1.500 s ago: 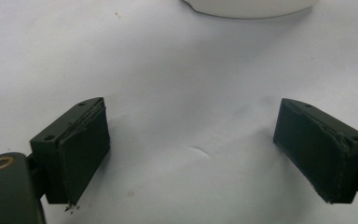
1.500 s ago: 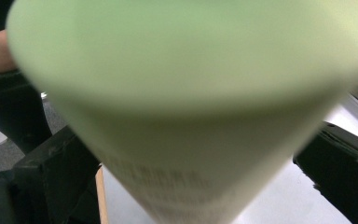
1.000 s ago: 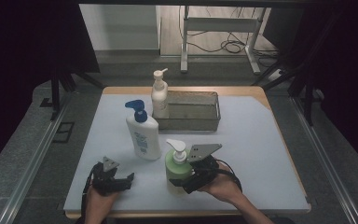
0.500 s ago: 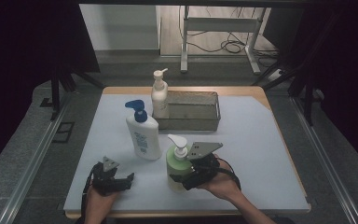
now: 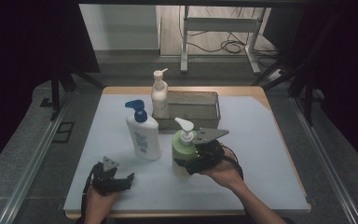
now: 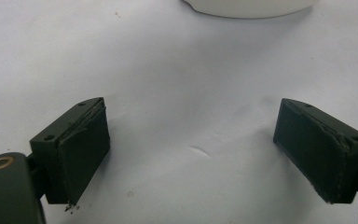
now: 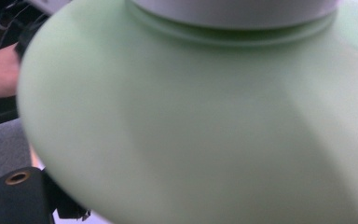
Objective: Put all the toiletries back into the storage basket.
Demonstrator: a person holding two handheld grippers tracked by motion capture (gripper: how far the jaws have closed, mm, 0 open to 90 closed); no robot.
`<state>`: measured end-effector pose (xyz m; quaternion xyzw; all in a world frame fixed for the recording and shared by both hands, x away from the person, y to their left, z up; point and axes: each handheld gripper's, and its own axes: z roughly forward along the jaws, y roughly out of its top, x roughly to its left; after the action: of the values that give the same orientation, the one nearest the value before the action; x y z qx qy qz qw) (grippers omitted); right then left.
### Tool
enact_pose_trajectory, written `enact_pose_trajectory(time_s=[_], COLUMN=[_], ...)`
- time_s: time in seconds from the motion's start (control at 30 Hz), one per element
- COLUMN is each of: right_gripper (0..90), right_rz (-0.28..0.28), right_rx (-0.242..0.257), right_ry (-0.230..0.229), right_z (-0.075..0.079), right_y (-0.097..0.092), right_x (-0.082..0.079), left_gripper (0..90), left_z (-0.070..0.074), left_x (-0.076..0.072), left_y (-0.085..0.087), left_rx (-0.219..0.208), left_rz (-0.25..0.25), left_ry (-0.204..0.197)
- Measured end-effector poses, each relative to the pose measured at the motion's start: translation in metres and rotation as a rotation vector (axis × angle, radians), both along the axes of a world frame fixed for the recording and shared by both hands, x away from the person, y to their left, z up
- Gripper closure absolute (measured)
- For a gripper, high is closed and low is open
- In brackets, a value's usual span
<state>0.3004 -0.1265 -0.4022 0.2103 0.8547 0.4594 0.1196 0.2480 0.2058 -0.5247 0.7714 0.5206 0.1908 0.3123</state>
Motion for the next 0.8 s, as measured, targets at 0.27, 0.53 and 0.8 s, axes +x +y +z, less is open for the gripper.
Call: enact_pose_trajectory(time_s=[0.27, 0.53, 0.8], right_gripper=[12.4, 12.5, 12.5], right_rz=[-0.046, -0.066, -0.099], right_rx=[0.016, 0.014, 0.009], right_ry=[-0.022, -0.039, -0.049], right_z=[0.015, 0.023, 0.031], right_y=[0.001, 0.003, 0.002], right_x=[0.018, 0.035, 0.049], left_gripper=[10.2, 10.2, 10.2], left_z=[0.0, 0.0, 0.0], left_x=[0.0, 0.0, 0.0], left_y=[0.0, 0.0, 0.0], left_rx=[0.0, 0.0, -0.001], left_rz=[0.001, 0.001, 0.0], left_ry=[-0.002, -0.003, -0.003])
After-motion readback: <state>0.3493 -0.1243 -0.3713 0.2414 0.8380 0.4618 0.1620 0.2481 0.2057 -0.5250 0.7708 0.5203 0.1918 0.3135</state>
